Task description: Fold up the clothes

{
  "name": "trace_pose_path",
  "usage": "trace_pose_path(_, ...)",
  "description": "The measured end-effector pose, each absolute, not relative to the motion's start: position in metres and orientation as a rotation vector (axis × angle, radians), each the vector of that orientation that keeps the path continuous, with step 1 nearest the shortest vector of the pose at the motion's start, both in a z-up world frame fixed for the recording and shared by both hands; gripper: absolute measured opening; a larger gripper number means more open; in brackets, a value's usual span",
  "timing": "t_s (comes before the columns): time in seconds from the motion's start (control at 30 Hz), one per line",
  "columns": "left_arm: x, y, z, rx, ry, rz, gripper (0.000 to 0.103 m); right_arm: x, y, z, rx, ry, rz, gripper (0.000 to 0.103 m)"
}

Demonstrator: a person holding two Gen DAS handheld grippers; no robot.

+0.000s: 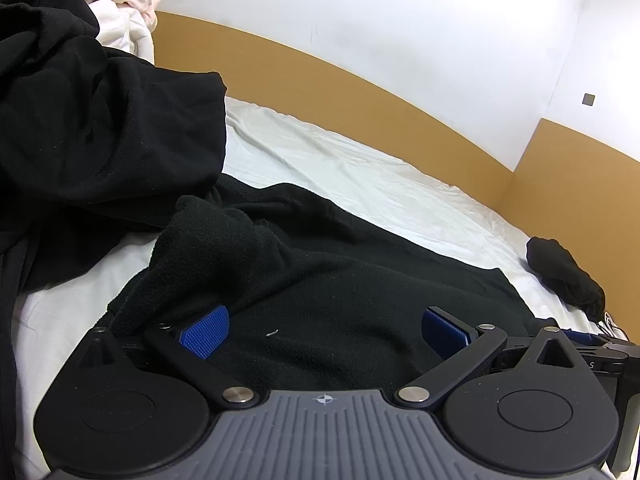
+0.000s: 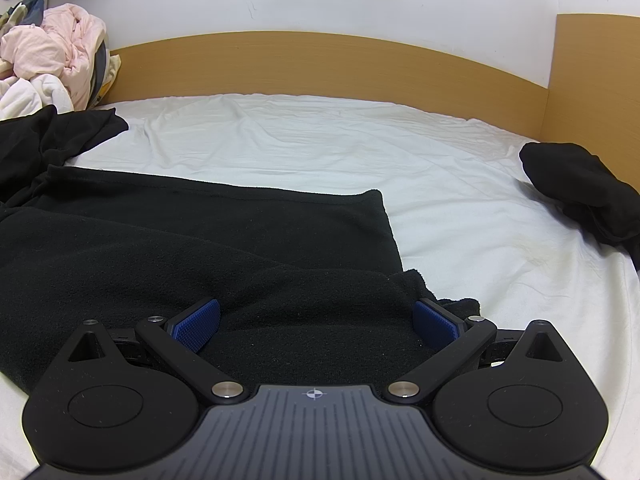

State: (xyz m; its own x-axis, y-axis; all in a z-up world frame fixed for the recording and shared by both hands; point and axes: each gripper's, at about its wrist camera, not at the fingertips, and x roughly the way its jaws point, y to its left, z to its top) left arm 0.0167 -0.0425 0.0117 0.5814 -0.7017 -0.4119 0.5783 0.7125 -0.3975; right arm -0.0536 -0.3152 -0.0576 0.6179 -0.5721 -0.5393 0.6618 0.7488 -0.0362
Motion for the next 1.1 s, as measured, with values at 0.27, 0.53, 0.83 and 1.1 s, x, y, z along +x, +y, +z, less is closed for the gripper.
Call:
trace_pose_path(0.27, 0.016, -0.043, 0.012, -0.221, 0.58, -0.751, 0.103, -0.054, -0.316, -0.057, 0.173, 0.557, -0.714, 0.103)
trace_pose_path(0.53, 0.013, -0.049, 0.014, -0.171, 0.582, -0.734, 0.102, -0.053, -0.315, -0.058, 0.171, 0.557, -0.714, 0.103)
trace_pose_path(0.83, 0.011, -0.045, 0.017, -0.177, 0.578, -0.738, 0.102, -0.053, -0.316, -0.059, 0.173, 0.558, -0.713, 0.103)
trace_pose_path(1.1, -0.008, -0.045, 0.069, 0.225, 0.489, -0.801, 0.102, -0.054, -0.315, -0.057, 0.173, 0.558, -0.713, 0.103)
